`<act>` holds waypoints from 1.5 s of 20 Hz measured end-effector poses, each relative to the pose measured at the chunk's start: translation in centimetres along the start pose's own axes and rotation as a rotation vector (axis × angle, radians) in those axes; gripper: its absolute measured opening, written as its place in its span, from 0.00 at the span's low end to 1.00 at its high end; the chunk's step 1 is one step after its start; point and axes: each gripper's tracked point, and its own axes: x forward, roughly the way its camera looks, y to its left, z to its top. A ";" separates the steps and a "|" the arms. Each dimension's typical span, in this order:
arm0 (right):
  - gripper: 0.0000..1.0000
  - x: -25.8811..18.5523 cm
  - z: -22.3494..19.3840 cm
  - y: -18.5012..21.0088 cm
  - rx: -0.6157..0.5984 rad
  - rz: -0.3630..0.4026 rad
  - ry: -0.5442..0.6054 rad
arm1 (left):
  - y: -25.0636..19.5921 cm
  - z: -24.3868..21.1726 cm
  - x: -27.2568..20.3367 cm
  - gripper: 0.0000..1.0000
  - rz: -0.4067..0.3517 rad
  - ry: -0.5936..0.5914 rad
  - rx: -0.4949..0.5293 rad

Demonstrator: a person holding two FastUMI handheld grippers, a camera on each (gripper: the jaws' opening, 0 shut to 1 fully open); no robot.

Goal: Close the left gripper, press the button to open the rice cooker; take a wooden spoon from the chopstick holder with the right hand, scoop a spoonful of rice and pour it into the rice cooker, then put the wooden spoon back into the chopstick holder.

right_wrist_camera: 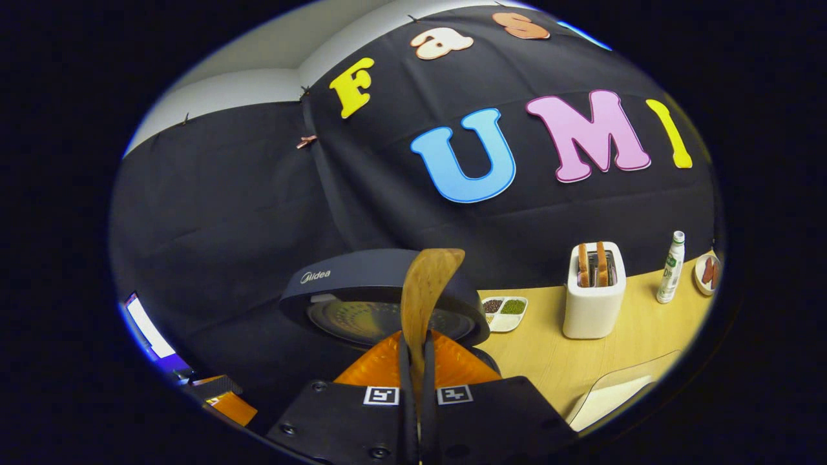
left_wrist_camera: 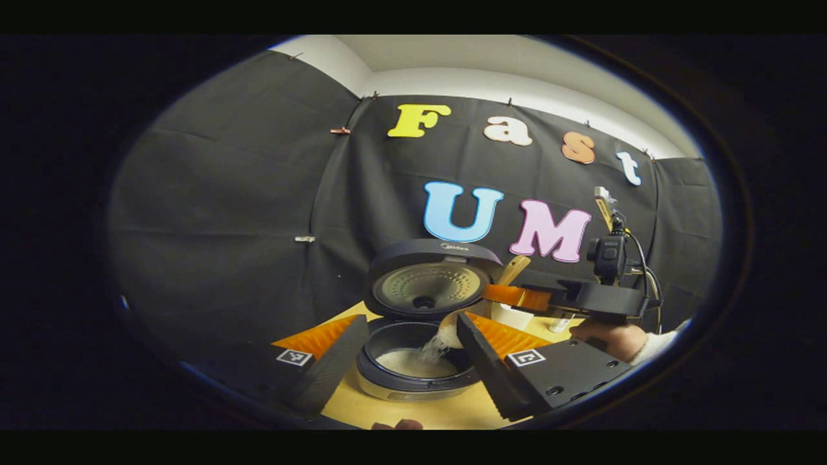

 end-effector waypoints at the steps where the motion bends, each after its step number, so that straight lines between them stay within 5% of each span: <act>1: 0.07 -0.1 0.0 0.2 -0.020 0.004 -0.004 | 0.1 -0.1 -0.1 0.98 0.002 0.001 0.000; 8: 0.07 -0.6 -1.1 1.7 -0.249 0.094 -0.023 | 0.2 -1.3 -0.4 0.98 0.005 0.022 -0.009; 11: 0.06 -0.3 -2.3 1.7 -0.373 0.130 -0.015 | 0.2 -2.0 -0.5 0.90 0.009 0.034 0.000; 22: 0.06 -1.1 -2.9 3.1 -0.625 0.211 -0.047 | -0.1 -3.4 -0.6 0.94 0.011 0.063 -0.016; 26: 0.06 -1.4 -3.2 3.1 -0.623 0.212 -0.034 | -0.4 -3.5 -0.3 0.94 0.010 0.066 -0.014; 30: 0.07 -1.5 -3.1 2.4 -0.453 0.177 0.034 | -0.6 -3.1 -0.5 0.94 0.015 0.056 -0.009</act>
